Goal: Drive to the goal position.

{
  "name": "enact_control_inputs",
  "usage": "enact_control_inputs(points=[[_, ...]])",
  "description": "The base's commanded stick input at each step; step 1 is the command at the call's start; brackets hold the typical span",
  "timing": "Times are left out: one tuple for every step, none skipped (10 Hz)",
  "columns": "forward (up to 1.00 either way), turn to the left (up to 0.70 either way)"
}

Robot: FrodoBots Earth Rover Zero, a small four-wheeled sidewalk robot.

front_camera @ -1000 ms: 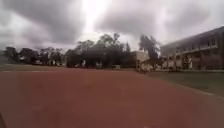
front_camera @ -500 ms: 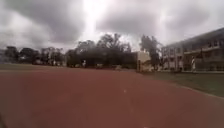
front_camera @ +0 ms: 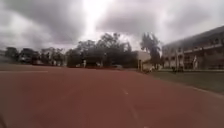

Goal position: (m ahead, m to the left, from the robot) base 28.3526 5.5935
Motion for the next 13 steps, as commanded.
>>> enact_control_inputs(points=[[0.7,0.0],[0.7,0.0],[0.7,0.0],[0.7,0.0],[0.7,0.0],[0.7,0.0],[0.7,0.0],[0.7,0.0],[0.7,0.0],[0.7,0.0],[0.7,0.0],[0.7,0.0],[0.7,0.0]])
